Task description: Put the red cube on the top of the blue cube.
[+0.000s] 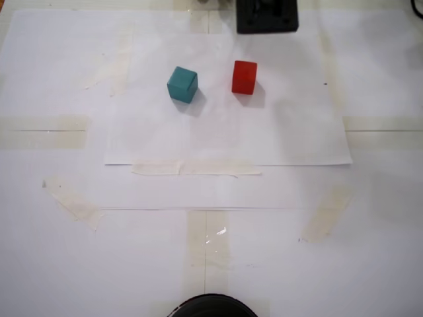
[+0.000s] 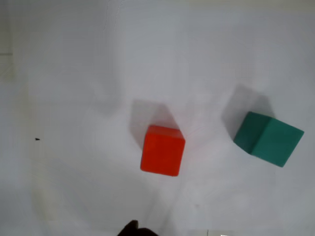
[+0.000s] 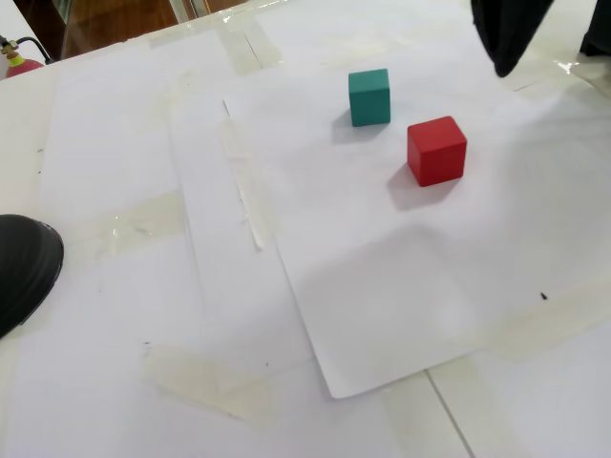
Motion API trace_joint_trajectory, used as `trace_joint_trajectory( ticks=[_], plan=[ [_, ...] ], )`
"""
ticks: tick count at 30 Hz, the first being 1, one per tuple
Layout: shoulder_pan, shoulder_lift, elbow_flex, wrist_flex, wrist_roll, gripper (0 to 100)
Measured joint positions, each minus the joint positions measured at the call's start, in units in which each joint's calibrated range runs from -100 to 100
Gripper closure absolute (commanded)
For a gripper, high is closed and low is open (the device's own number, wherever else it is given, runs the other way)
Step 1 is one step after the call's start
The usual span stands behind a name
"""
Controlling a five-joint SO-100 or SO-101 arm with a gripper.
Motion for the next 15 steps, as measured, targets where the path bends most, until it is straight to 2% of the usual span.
trace_joint_trajectory(
  ticks=[2, 5, 9, 15],
  plan=[
    [0.5, 1.1, 0.0, -0.9, 0.1, 85],
    [0.5, 1.4, 0.0, -2.7, 0.2, 78],
    [0.5, 1.5, 0.0, -6.3, 0.1, 75],
    [0.3, 1.5, 1.4, -8.8, -2.9, 69]
  ],
)
